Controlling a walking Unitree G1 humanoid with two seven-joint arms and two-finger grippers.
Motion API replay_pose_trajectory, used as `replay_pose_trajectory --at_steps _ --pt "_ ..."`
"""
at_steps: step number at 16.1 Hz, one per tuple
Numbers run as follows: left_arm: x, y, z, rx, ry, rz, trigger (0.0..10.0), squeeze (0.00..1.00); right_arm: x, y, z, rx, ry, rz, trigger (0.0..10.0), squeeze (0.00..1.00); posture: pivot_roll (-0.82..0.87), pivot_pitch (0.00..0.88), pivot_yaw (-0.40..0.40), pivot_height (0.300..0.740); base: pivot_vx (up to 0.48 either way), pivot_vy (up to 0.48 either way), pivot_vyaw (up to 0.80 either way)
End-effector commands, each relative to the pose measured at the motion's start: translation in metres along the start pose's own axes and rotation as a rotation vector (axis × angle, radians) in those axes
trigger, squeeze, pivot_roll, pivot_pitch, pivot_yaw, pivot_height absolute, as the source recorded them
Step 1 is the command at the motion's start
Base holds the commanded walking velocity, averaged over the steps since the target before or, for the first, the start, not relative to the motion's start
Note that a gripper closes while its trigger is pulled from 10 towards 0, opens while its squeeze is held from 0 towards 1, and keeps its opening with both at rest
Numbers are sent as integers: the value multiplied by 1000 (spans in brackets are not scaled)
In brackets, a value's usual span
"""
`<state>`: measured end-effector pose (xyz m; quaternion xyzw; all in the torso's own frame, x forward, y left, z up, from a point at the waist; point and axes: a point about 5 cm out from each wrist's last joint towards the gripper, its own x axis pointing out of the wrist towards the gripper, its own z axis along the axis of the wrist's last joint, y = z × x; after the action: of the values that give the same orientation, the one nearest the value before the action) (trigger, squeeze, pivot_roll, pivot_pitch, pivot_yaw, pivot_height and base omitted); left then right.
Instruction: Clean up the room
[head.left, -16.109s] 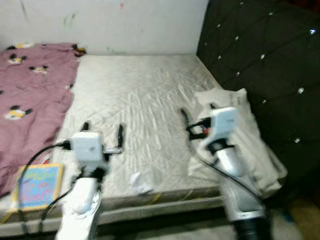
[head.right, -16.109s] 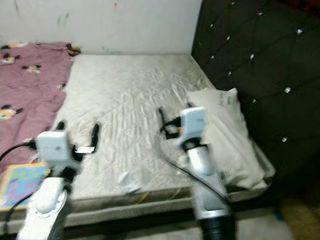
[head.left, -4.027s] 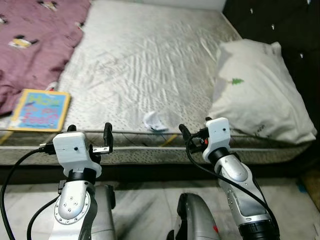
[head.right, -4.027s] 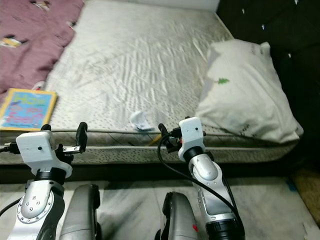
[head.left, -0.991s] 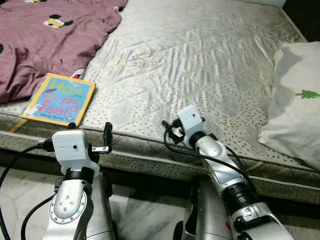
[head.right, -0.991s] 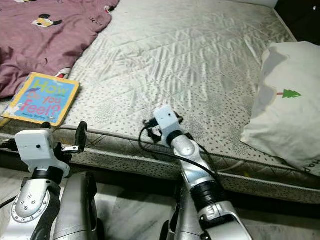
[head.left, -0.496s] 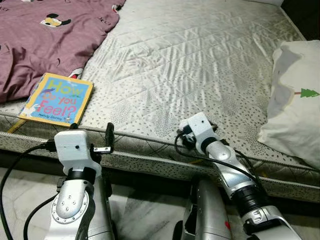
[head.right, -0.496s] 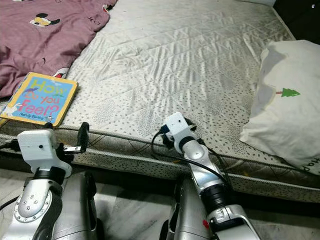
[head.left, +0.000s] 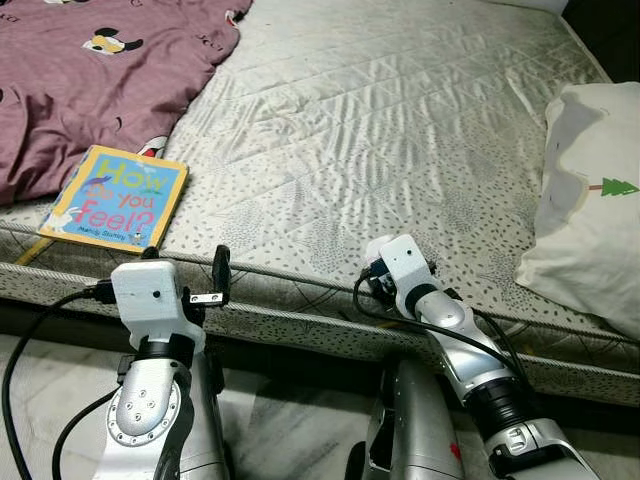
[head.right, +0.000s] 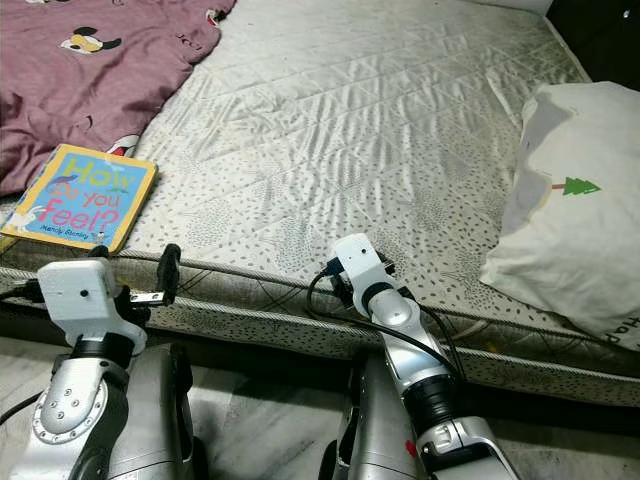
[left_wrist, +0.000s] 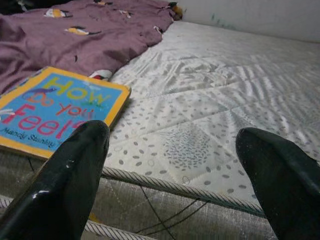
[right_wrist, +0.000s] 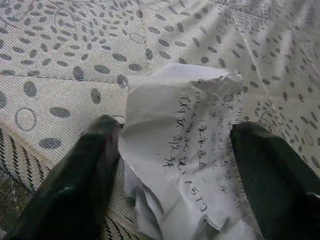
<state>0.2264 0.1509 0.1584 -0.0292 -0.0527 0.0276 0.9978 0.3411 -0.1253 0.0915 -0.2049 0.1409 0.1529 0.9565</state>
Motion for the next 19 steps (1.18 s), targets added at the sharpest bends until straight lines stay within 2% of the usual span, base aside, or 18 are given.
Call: replay_pose_trajectory --at_steps 1,6,9,14,19 --pt "0 0 -2 4 5 3 10000 0 -2 -4 -7 27 26 -17 0 0 93 102 -128 477 0 0 0" --pt "9 0 -4 5 -3 -10 10000 0 1 -1 -7 41 28 -12 0 0 91 69 -123 477 0 0 0" --pt "14 1 8 13 -70 -15 10000 0 2 -6 -6 99 28 -26 0 0 85 69 -132 477 0 0 0" --pt "17 -5 2 -4 -62 -19 10000 0 3 -7 -3 81 7 -22 0 0 69 65 -144 477 0 0 0" --pt "22 0 4 3 -82 -4 10000 0 4 -5 0 87 -10 -17 0 0 63 72 -148 477 0 0 0"
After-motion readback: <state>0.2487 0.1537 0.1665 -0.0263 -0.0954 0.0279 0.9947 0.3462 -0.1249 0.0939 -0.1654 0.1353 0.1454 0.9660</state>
